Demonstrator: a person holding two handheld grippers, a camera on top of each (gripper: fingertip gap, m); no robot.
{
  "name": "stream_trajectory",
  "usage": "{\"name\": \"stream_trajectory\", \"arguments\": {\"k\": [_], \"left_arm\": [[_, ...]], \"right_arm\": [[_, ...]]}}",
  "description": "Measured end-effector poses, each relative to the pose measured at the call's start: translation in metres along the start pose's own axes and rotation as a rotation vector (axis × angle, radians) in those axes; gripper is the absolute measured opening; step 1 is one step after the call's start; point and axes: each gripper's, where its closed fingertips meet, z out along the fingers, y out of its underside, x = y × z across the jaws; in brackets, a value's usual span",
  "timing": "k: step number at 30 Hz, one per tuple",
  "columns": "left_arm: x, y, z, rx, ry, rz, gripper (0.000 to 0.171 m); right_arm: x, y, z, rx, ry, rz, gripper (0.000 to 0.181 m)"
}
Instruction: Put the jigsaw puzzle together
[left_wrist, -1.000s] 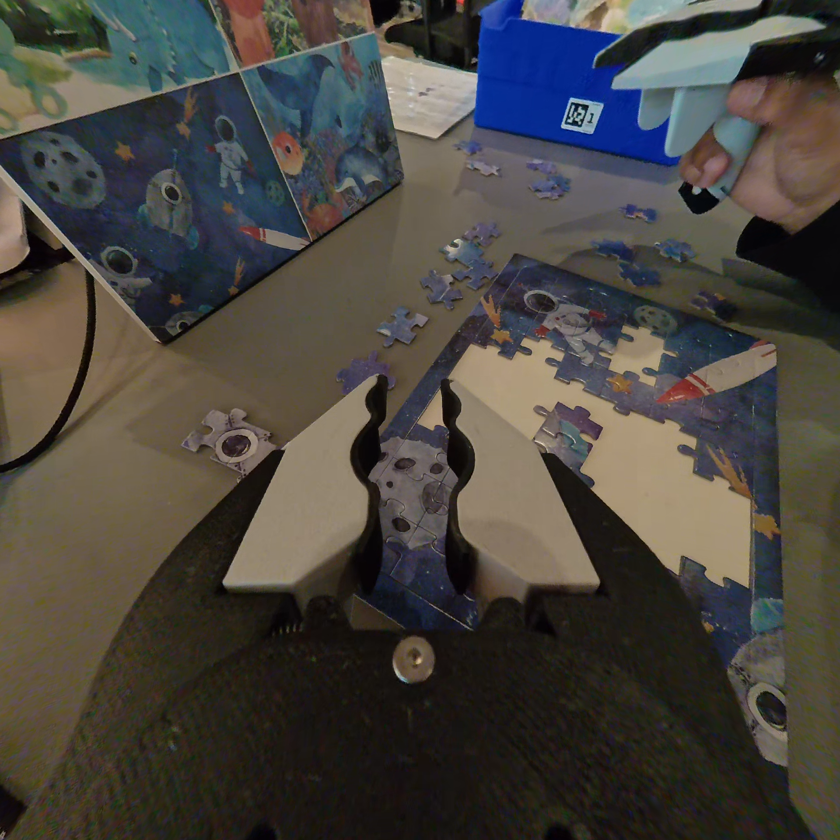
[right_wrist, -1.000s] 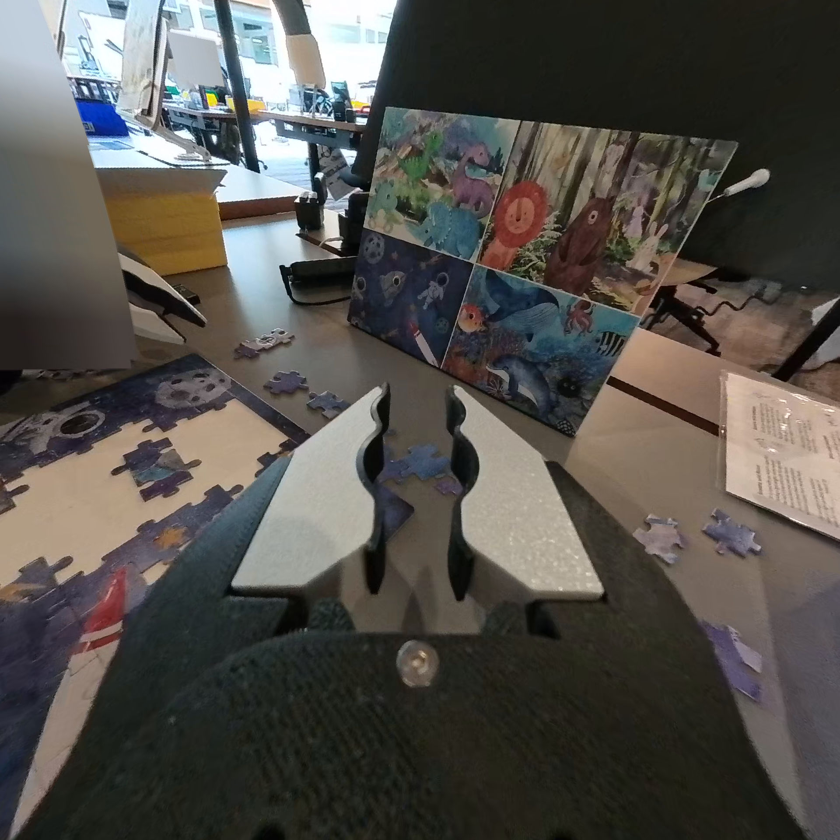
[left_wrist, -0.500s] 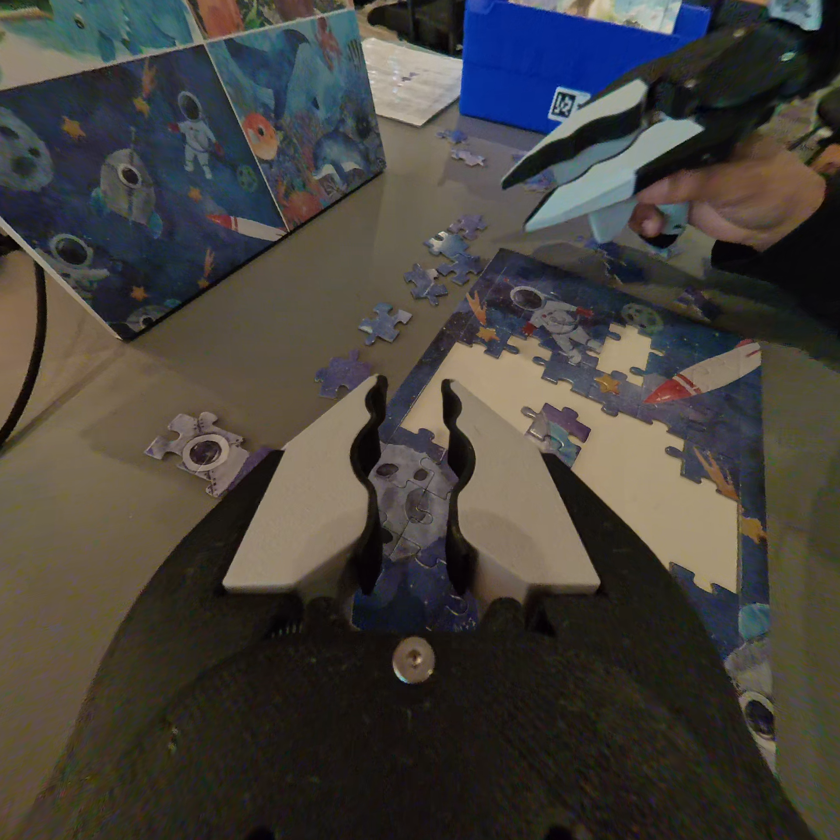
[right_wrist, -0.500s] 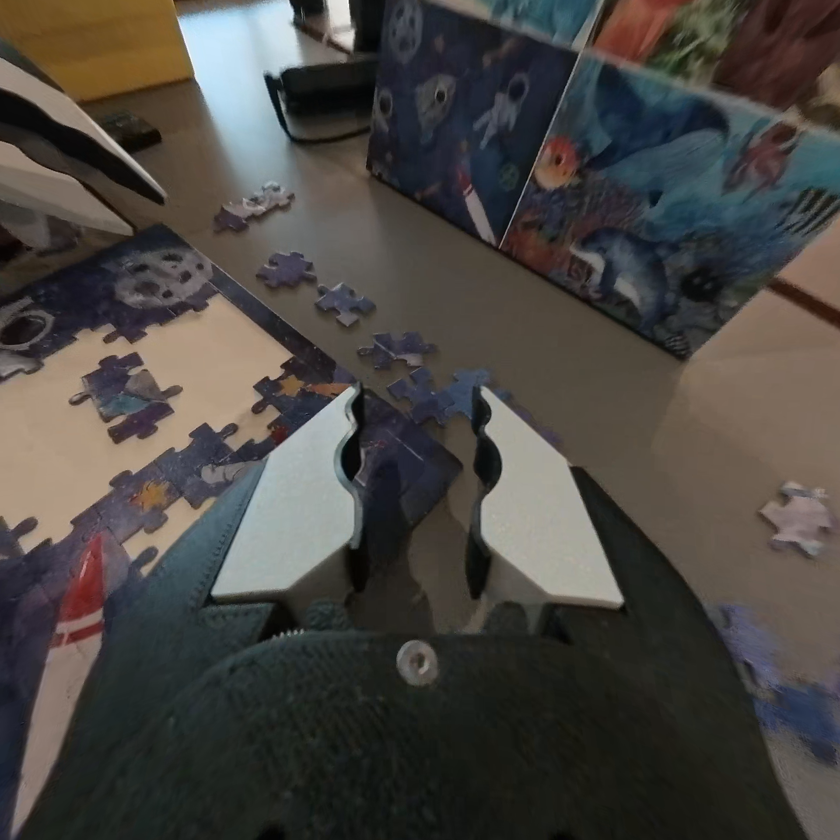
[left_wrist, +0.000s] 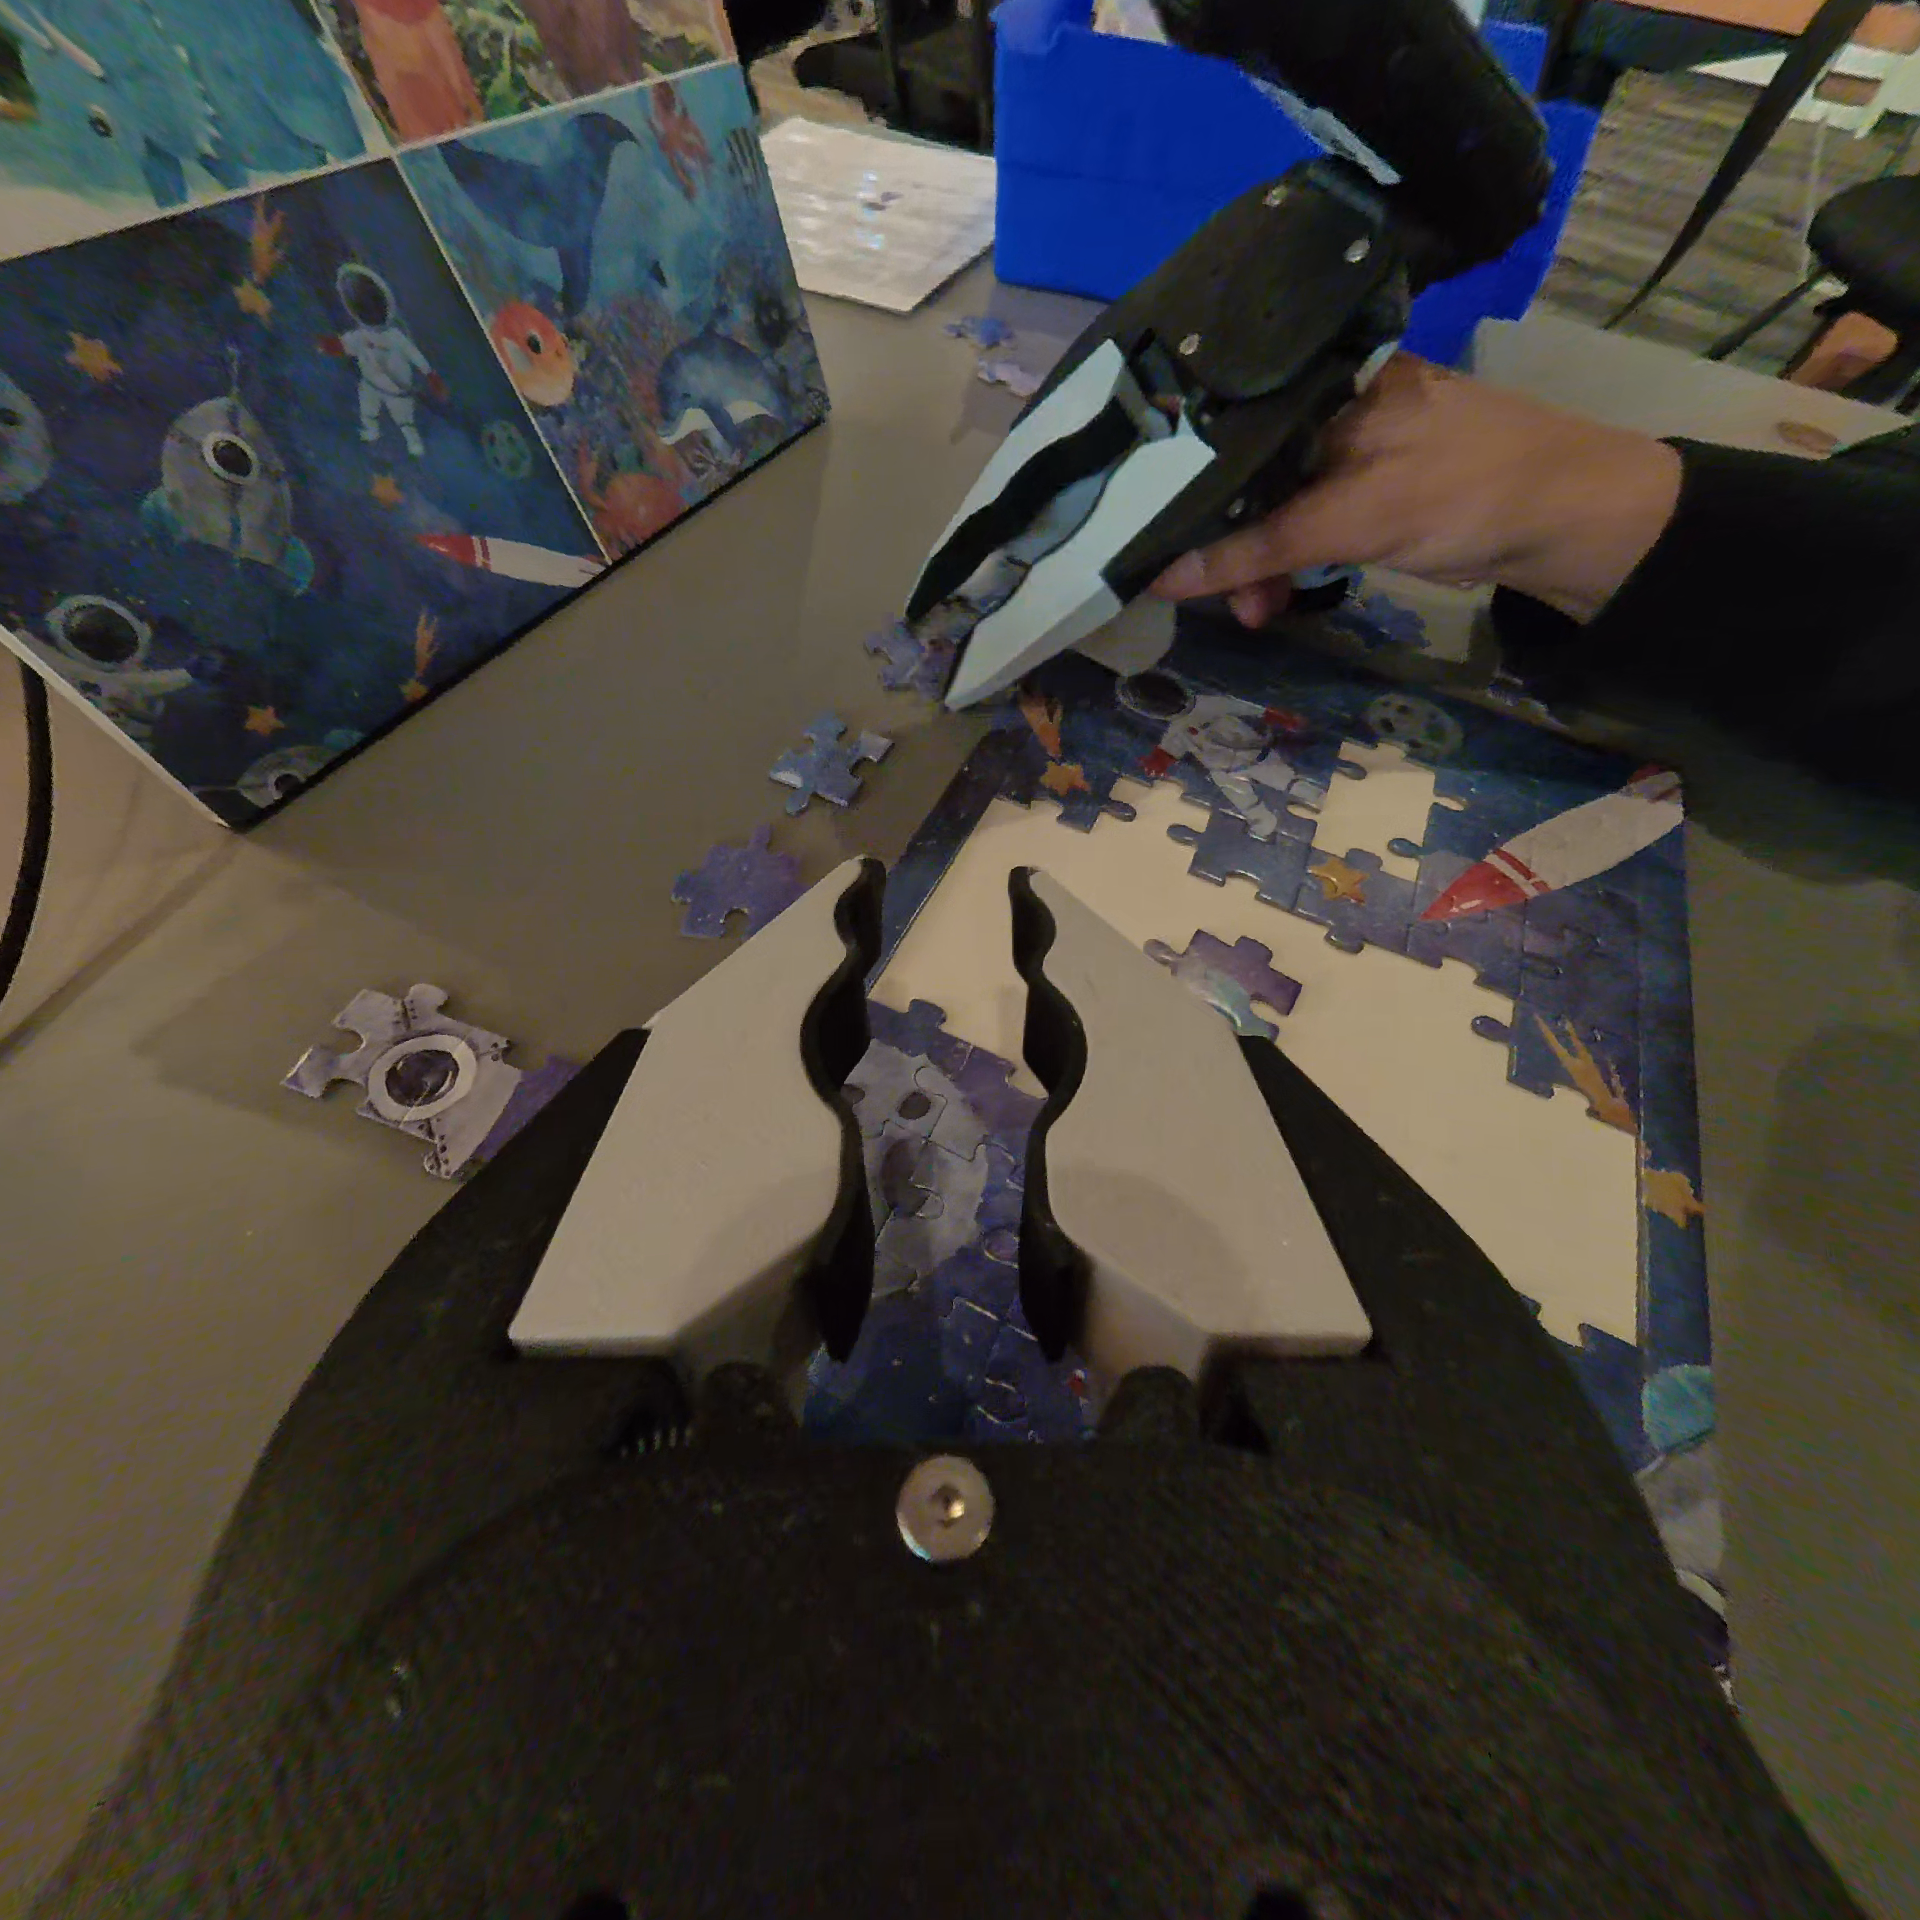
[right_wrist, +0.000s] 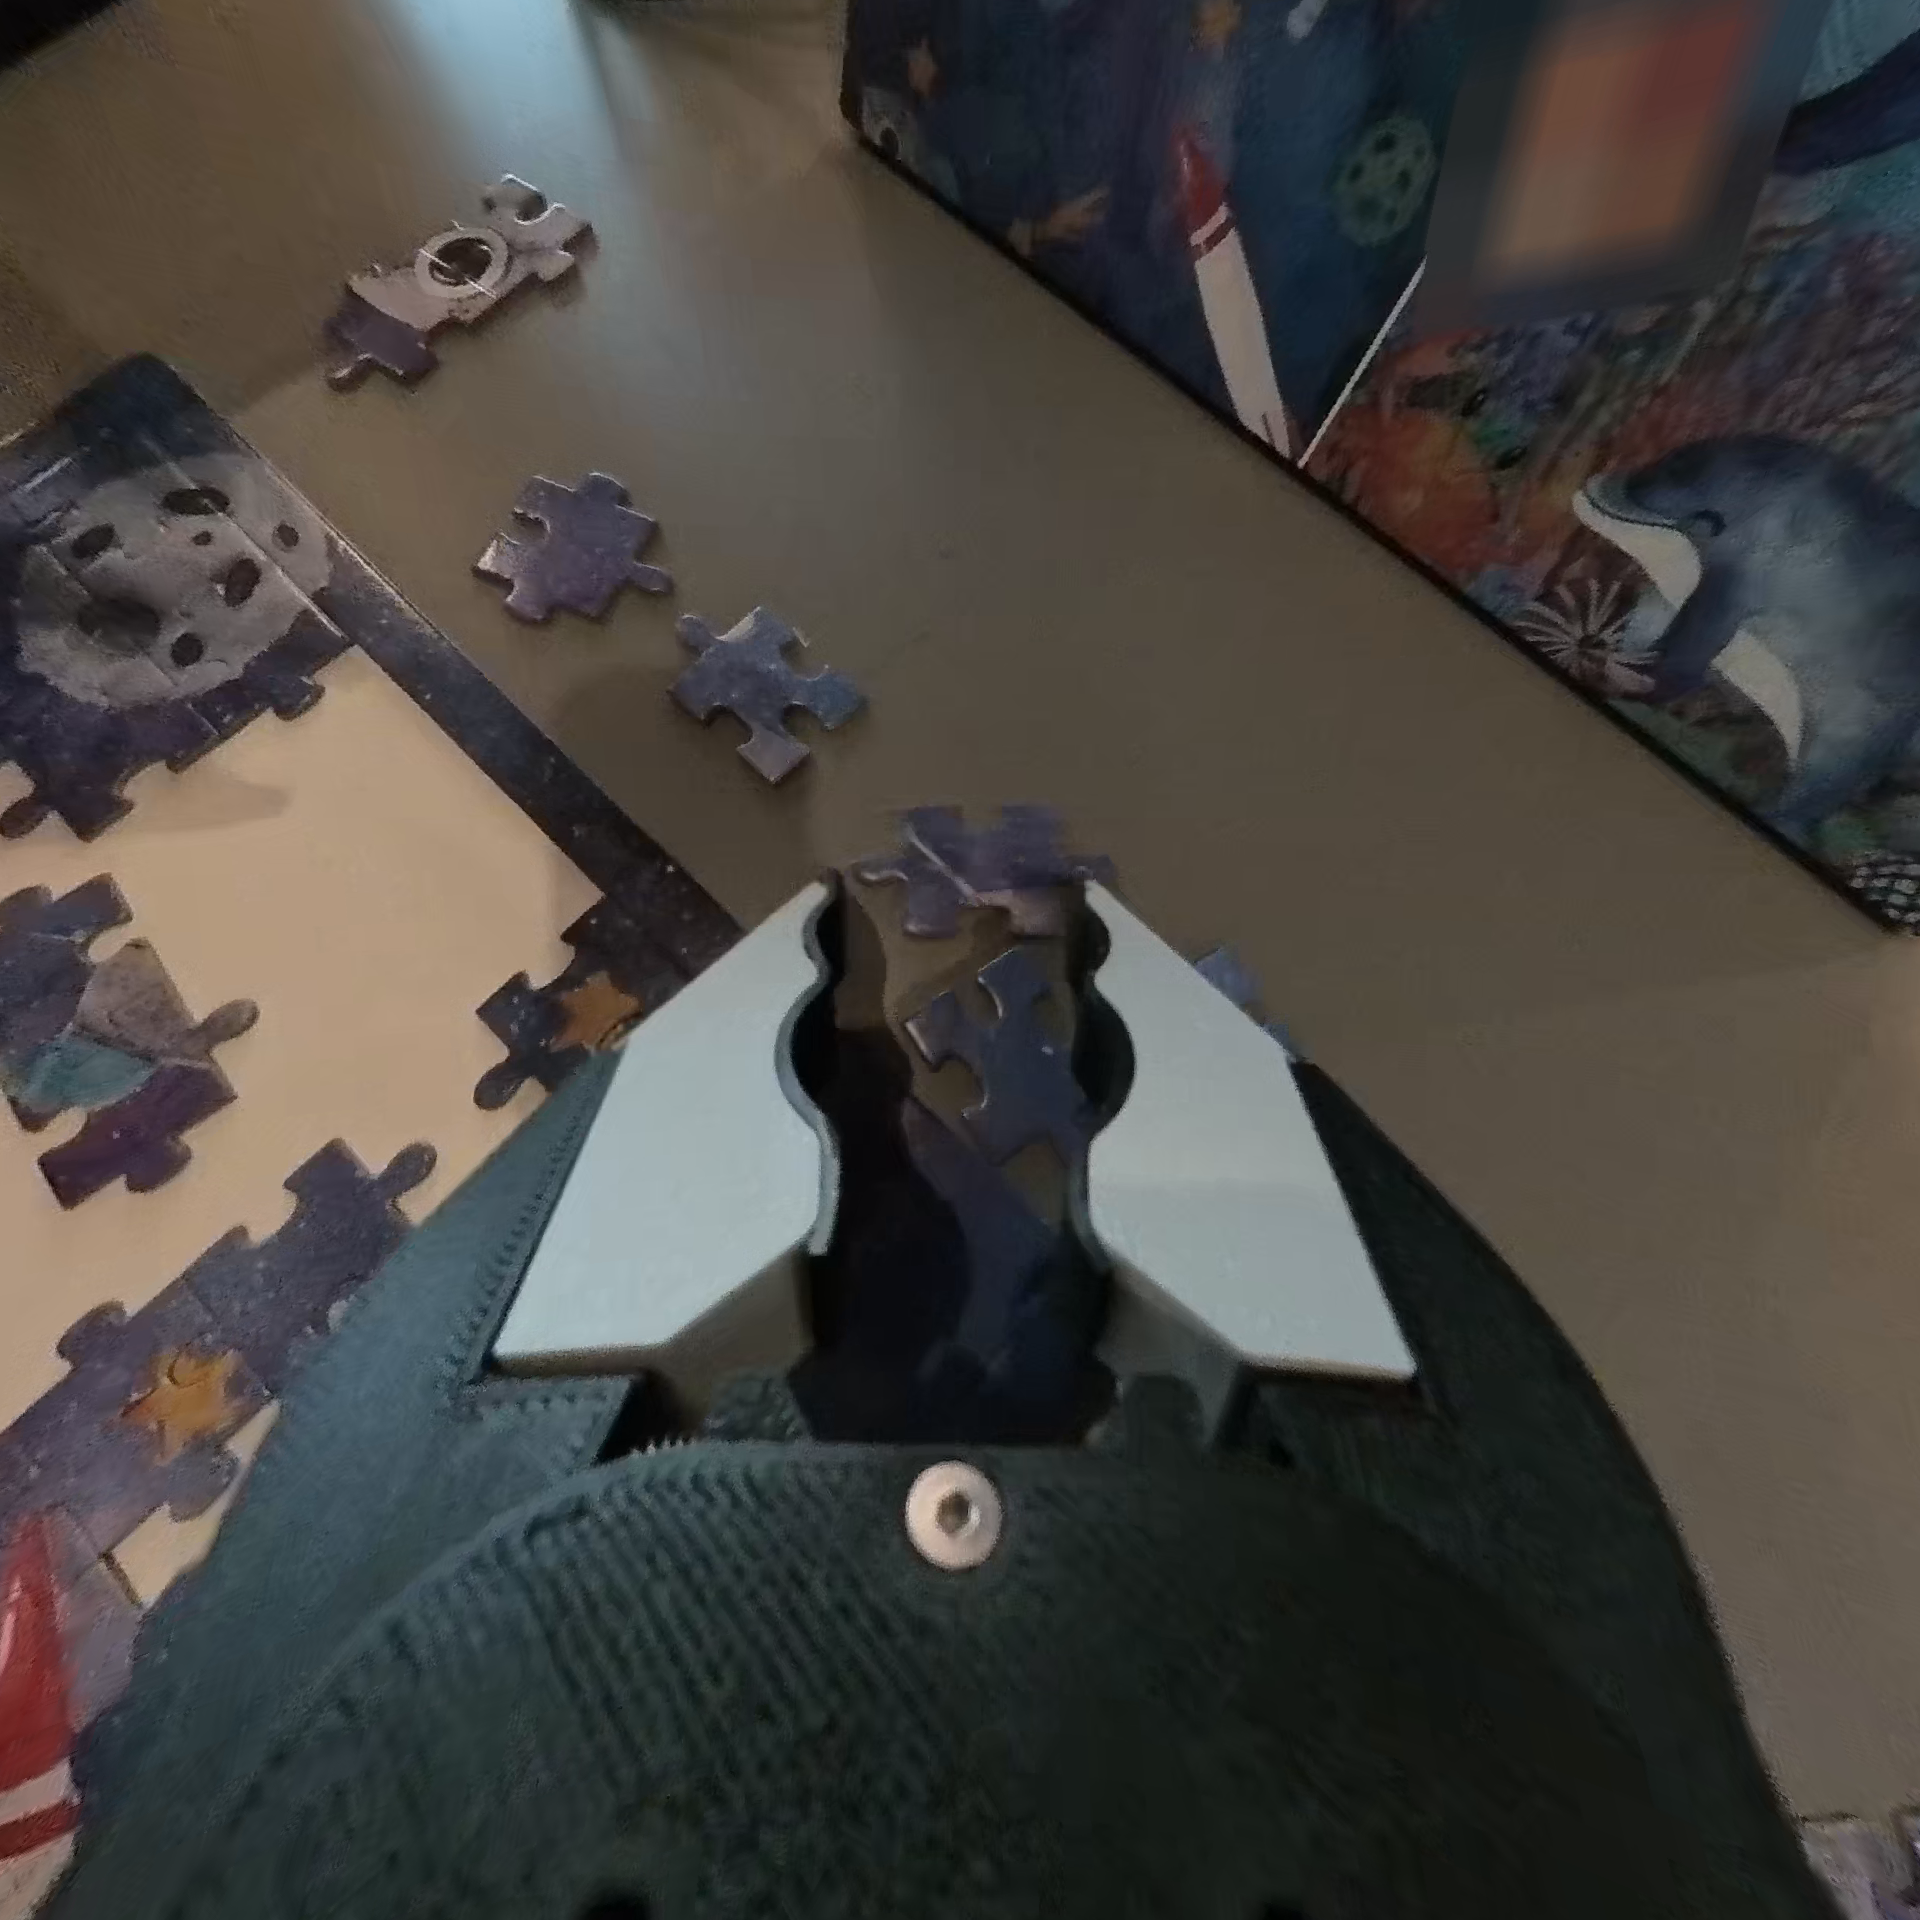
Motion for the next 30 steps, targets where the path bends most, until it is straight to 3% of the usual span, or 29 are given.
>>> {"name": "stream_trajectory", "arguments": {"k": [1, 8, 12, 18, 21, 25, 30], "left_arm": [[0.001, -0.001, 0.0, 0.002, 0.0, 0.003, 0.022], [0.001, -0.003, -0.004, 0.012, -0.005, 0.015, 0.022], [0.003, -0.006, -0.005, 0.031, 0.021, -0.019, 0.023], [0.029, -0.022, -0.009, 0.131, 0.362, -0.394, 0.051], [0.029, -0.022, -0.011, 0.137, 0.469, -0.539, 0.047], [0.032, -0.021, -0.012, 0.142, 0.509, -0.541, 0.024], [0.04, -0.021, -0.011, 0.136, 0.594, -0.575, 0.014]], "right_arm": [[0.0, 0.0, -0.001, -0.004, -0.004, 0.0, 0.029], [-0.004, -0.002, -0.003, 0.006, -0.007, -0.042, 0.029], [-0.031, -0.032, -0.022, 0.167, -0.046, -0.206, 0.028], [-0.105, -0.063, -0.056, 0.398, -0.075, -0.598, 0.029], [-0.123, -0.066, -0.061, 0.427, -0.023, -0.735, 0.028], [-0.138, -0.064, -0.064, 0.437, -0.018, -0.815, 0.029], [-0.148, -0.061, -0.067, 0.439, -0.023, -0.858, 0.028]]}}
